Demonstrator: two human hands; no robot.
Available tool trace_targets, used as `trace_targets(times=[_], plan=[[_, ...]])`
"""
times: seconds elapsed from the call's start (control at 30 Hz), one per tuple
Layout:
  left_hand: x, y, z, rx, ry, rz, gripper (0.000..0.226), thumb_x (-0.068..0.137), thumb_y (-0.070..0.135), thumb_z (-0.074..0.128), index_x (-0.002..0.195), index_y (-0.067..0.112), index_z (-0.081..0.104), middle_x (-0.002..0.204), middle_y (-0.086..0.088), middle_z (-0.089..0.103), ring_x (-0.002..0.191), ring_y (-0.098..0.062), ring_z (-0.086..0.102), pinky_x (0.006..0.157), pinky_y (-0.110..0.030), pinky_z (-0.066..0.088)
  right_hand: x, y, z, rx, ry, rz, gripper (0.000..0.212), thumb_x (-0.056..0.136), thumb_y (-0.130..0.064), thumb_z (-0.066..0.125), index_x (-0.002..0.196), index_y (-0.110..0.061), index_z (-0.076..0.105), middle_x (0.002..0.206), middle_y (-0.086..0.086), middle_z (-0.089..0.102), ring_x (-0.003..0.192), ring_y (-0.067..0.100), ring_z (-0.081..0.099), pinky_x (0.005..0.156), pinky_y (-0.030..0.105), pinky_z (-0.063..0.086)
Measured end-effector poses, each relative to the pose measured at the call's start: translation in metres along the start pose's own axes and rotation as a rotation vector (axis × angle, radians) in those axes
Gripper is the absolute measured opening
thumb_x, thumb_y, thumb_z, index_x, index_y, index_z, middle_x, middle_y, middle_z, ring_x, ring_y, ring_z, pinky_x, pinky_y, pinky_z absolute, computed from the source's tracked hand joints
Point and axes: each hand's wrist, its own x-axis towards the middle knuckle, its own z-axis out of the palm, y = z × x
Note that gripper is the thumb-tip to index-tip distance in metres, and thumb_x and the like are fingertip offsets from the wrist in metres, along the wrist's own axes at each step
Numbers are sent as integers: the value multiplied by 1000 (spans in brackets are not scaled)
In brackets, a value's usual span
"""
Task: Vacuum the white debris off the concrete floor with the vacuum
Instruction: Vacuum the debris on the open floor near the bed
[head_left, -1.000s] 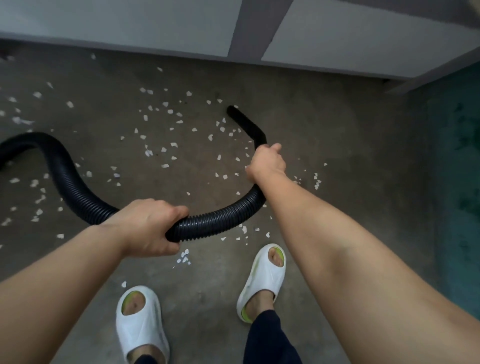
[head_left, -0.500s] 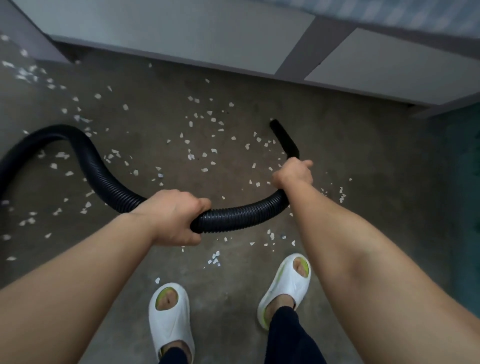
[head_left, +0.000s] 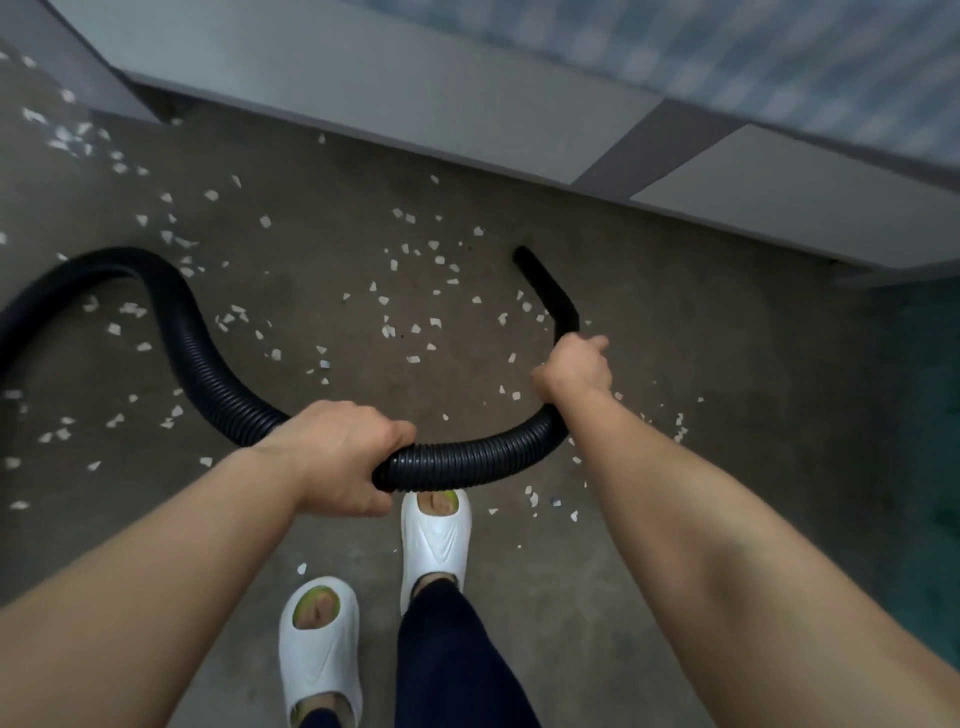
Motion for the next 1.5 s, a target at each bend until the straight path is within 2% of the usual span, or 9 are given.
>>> trace_targets(times=[0.17, 0.3, 0.47, 0.63, 0.87, 1.0, 1.23, 1.37, 1.5], plan=[[-18, -17, -25, -42, -46, -82, 32, 65, 49, 62, 81, 31, 40, 66, 12, 43, 66, -14, 44, 61, -28, 32, -13, -48, -25, -87, -12, -183, 69, 87, -21, 64, 145, -2, 33, 135, 16, 34, 113, 32, 57, 91, 36, 48], [-36, -29, -23, -71, -44, -115, 33, 64, 50, 62, 81, 31, 40, 66, 12, 43, 75, -17, 56, 62, -27, 34, -23, -80, -28, -115, -11, -303, 65, 86, -19, 64, 143, -4, 36, 132, 15, 35, 111, 31, 58, 89, 34, 48], [-48, -46, -14, -73, -13, -132, 32, 64, 48, 62, 77, 32, 38, 65, 11, 45, 64, -13, 45, 59, -29, 32, -26, -88, -22, -92, -8, -200, 62, 88, -21, 63, 142, -3, 40, 132, 14, 35, 109, 30, 59, 88, 34, 49], [-34, -71, -14, -46, 40, -58, 33, 68, 47, 65, 79, 30, 39, 65, 11, 43, 66, -15, 44, 61, -28, 33, -16, -97, -17, -56, 55, -71, 59, 91, -21, 60, 143, -2, 39, 132, 15, 36, 111, 30, 58, 89, 35, 50], [-50, -128, 14, -32, 76, -51, 32, 71, 46, 66, 83, 29, 41, 66, 11, 44, 63, -13, 43, 59, -29, 32, -27, -164, 0, -59, 135, -133, 58, 87, -14, 62, 141, -4, 42, 140, 15, 31, 108, 27, 59, 81, 32, 49], [-80, -161, 25, -63, 58, -56, 31, 70, 46, 65, 83, 30, 42, 68, 10, 49, 68, -15, 51, 59, -30, 35, -51, -187, 21, -52, 113, -144, 62, 84, -16, 65, 140, -3, 42, 136, 15, 33, 111, 30, 57, 89, 33, 49], [-114, -203, 20, -89, 131, -78, 33, 69, 45, 66, 75, 31, 37, 65, 11, 45, 67, -15, 47, 58, -29, 31, -73, -252, 15, -85, 136, -183, 61, 86, -19, 65, 141, -4, 41, 138, 16, 32, 109, 27, 54, 86, 33, 50], [-136, -234, 26, -112, 160, -130, 32, 69, 45, 66, 76, 30, 38, 68, 10, 46, 70, -18, 50, 59, -30, 32, -88, -300, 17, -88, 168, -237, 61, 86, -18, 65, 140, -4, 41, 138, 14, 32, 98, 25, 53, 76, 31, 46], [-161, -251, 34, -126, 153, -176, 33, 70, 45, 66, 75, 29, 38, 66, 10, 46, 61, -11, 42, 58, -29, 32, -108, -327, 27, -145, 170, -278, 62, 86, -18, 66, 140, -3, 40, 138, 14, 31, 81, 23, 50, 70, 28, 44]])
